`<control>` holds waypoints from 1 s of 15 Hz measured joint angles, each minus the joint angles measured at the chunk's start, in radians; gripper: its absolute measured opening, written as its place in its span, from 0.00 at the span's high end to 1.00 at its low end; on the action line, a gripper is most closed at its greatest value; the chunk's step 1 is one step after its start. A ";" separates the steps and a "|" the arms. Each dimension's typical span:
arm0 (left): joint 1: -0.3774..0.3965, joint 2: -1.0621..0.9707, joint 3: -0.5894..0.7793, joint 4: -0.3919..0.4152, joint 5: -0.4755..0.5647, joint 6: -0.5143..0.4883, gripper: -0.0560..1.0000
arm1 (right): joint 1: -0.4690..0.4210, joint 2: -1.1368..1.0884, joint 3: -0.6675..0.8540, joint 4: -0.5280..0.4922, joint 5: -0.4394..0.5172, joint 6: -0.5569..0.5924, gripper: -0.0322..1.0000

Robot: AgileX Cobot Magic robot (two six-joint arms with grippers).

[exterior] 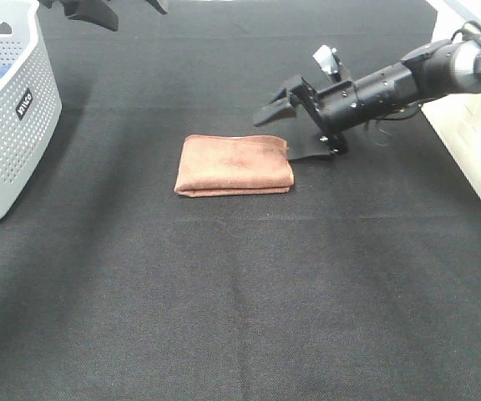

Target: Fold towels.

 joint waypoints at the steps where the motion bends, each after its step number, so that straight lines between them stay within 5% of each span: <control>1: 0.000 -0.010 0.000 0.025 0.004 0.013 0.25 | -0.003 -0.014 0.000 -0.055 0.002 0.017 0.06; 9: 0.000 -0.199 -0.001 0.217 0.294 0.100 0.25 | 0.000 -0.331 0.000 -0.428 0.193 0.276 0.06; 15: 0.000 -0.500 0.079 0.277 0.300 0.099 0.25 | 0.144 -0.671 0.038 -0.837 0.201 0.457 0.06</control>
